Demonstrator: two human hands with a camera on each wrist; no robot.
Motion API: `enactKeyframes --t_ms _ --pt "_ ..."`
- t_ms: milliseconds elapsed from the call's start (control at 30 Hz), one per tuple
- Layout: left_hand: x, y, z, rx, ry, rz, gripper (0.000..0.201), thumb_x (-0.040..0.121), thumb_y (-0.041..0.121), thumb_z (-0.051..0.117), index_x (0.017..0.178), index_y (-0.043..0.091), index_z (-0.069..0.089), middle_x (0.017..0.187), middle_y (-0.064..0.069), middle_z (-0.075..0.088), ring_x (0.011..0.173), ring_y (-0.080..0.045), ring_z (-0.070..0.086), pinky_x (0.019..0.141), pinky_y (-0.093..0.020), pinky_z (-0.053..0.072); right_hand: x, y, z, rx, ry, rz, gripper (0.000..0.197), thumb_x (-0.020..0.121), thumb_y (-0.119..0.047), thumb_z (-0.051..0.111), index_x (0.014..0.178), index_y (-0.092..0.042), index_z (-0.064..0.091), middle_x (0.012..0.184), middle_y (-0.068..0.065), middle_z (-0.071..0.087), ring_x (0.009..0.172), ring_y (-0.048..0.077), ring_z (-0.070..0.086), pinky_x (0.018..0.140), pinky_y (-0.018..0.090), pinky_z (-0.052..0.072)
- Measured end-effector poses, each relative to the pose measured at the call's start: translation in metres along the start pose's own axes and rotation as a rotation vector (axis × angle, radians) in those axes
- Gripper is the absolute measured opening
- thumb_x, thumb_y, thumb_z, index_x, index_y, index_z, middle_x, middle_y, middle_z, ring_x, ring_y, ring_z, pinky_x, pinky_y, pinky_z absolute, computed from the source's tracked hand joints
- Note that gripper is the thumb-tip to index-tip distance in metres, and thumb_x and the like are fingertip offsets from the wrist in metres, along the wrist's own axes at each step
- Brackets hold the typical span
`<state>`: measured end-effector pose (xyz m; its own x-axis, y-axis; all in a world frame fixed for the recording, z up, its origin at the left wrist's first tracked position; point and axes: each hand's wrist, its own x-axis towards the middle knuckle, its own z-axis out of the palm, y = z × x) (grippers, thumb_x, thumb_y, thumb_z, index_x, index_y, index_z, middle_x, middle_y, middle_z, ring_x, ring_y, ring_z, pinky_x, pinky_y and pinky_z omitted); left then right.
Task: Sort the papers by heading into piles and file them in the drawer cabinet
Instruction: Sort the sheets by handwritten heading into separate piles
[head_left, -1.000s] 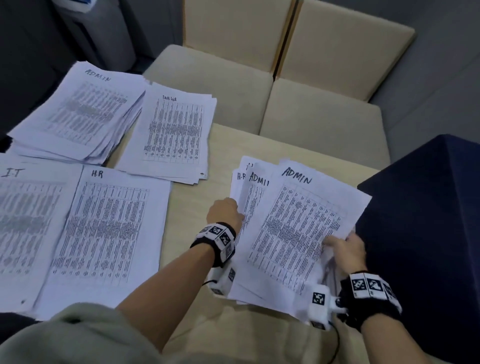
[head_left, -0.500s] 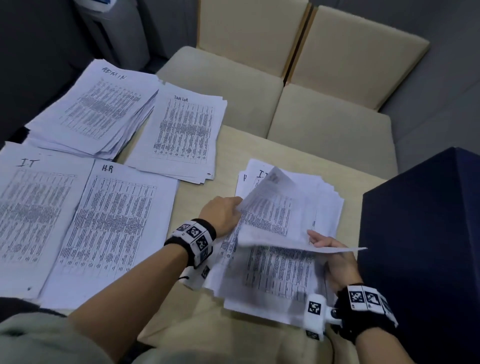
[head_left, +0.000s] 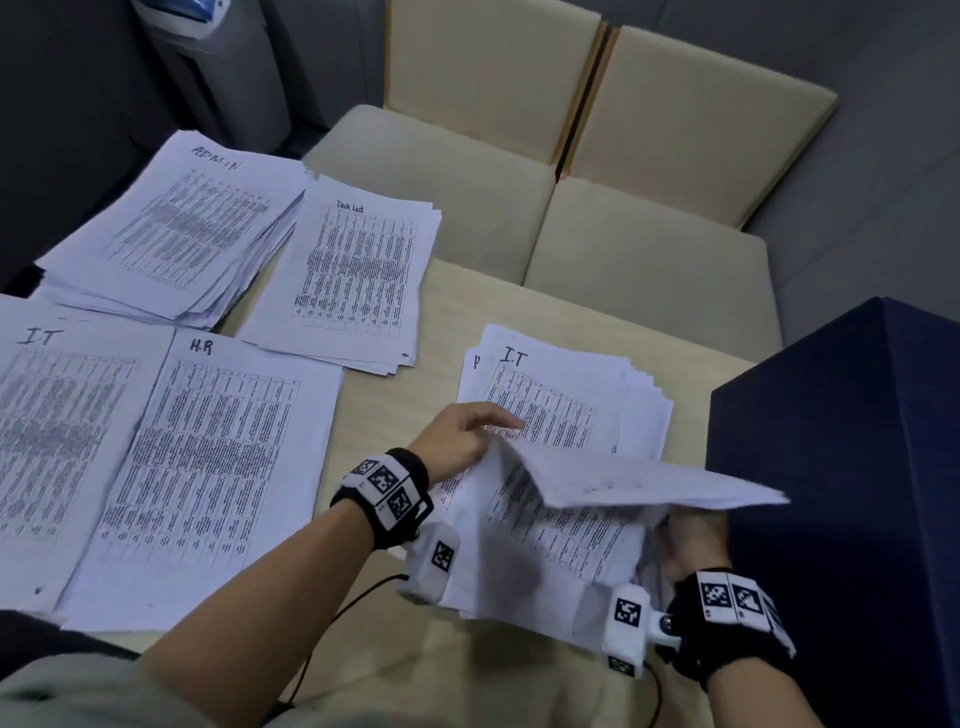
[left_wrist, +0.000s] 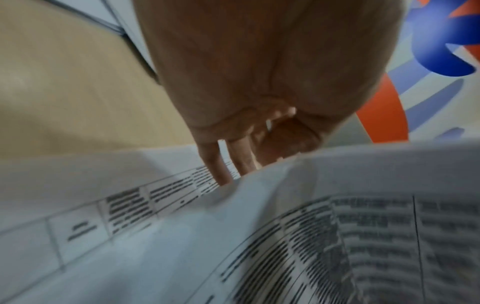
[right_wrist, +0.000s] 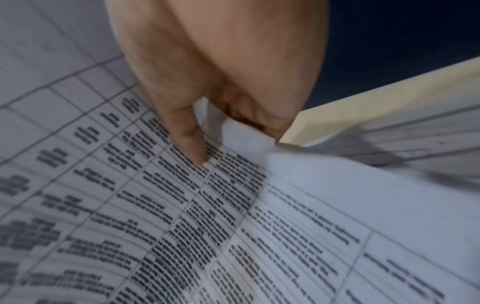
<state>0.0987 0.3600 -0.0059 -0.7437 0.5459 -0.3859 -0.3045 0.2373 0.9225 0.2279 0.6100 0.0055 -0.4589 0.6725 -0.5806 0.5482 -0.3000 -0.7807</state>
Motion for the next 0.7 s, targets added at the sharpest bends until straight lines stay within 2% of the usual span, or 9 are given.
enactKeyframes --t_ms 33,100,200,333,367,433,533,600,700 --pt "-0.001 0.004 0.001 0.025 -0.037 0.027 0.060 0.071 -0.021 0.043 0.112 0.015 0.068 0.118 0.006 0.067 0.073 -0.002 0.061 0.061 -0.026 0.046 0.002 -0.005 0.004 0.009 0.034 -0.052 0.011 0.087 -0.001 0.066 0.095 -0.008 0.064 0.088 0.008 0.066 0.084 0.026 0.063 0.076 0.037 0.053" --pt "0.001 0.014 0.005 0.096 -0.118 0.091 0.058 0.073 -0.014 0.060 0.122 0.016 0.061 0.123 0.006 0.064 0.089 0.003 0.064 0.077 -0.021 0.053 0.002 -0.021 0.014 0.081 -0.003 -0.153 0.044 0.079 0.004 0.074 0.121 -0.003 0.061 0.113 0.017 0.069 0.104 0.033 0.066 0.096 0.046 0.052" --pt "0.006 0.043 0.018 0.113 -0.023 0.242 0.031 0.082 -0.009 0.065 0.110 0.003 0.066 0.103 0.000 0.069 0.083 0.005 0.063 0.076 -0.018 0.050 -0.014 -0.052 0.027 0.194 -0.067 -0.320 0.069 0.076 -0.004 0.080 0.138 -0.009 0.048 0.133 0.016 0.060 0.120 0.031 0.060 0.105 0.049 0.047" --pt "0.006 0.082 0.024 -0.030 0.219 0.390 0.008 0.088 -0.001 0.067 0.090 0.006 0.070 0.079 0.004 0.068 0.066 0.006 0.062 0.063 -0.012 0.048 -0.045 -0.089 0.037 0.201 -0.077 -0.566 0.027 0.093 -0.014 0.066 0.119 -0.011 0.061 0.113 0.003 0.071 0.102 0.014 0.068 0.092 0.033 0.055" --pt "0.003 0.088 0.024 -0.080 0.251 0.395 0.003 0.088 0.008 0.070 0.087 0.006 0.069 0.079 -0.003 0.070 0.069 -0.004 0.066 0.064 -0.021 0.054 -0.051 -0.094 0.040 0.200 -0.064 -0.625 0.019 0.096 -0.016 0.064 0.114 -0.014 0.063 0.109 -0.002 0.071 0.099 0.009 0.068 0.088 0.027 0.055" --pt "0.000 0.090 0.019 -0.112 0.310 0.385 0.023 0.085 0.026 0.075 0.095 0.006 0.070 0.090 -0.012 0.072 0.084 -0.025 0.069 0.075 -0.042 0.059 -0.056 -0.097 0.046 0.184 -0.049 -0.707 0.007 0.097 -0.019 0.062 0.103 -0.022 0.065 0.101 -0.010 0.071 0.095 0.002 0.067 0.083 0.020 0.053" --pt "-0.002 0.071 0.004 -0.095 0.409 0.311 0.024 0.084 0.031 0.075 0.096 0.011 0.067 0.092 -0.010 0.069 0.084 -0.025 0.067 0.077 -0.045 0.059 -0.049 -0.076 0.059 0.094 -0.055 -0.642 0.005 0.097 -0.021 0.062 0.101 -0.019 0.064 0.099 -0.008 0.067 0.091 0.007 0.062 0.086 0.026 0.050" --pt "-0.005 0.053 -0.006 -0.054 0.434 0.225 0.035 0.082 0.044 0.070 0.087 0.009 0.069 0.086 -0.017 0.069 0.075 -0.031 0.064 0.074 -0.052 0.056 -0.047 -0.058 0.069 -0.039 -0.046 -0.562 0.021 0.097 -0.025 0.061 0.092 -0.005 0.057 0.085 0.002 0.056 0.071 0.011 0.052 0.076 0.031 0.044" --pt "-0.014 0.039 -0.022 -0.034 0.414 0.231 0.023 0.093 0.038 0.063 0.081 0.019 0.068 0.069 -0.001 0.064 0.061 -0.019 0.055 0.060 -0.037 0.050 -0.058 -0.048 0.091 -0.127 -0.018 -0.578 0.034 0.099 -0.025 0.058 0.073 -0.014 0.040 0.067 0.000 0.037 0.057 0.013 0.035 0.058 0.030 0.032"
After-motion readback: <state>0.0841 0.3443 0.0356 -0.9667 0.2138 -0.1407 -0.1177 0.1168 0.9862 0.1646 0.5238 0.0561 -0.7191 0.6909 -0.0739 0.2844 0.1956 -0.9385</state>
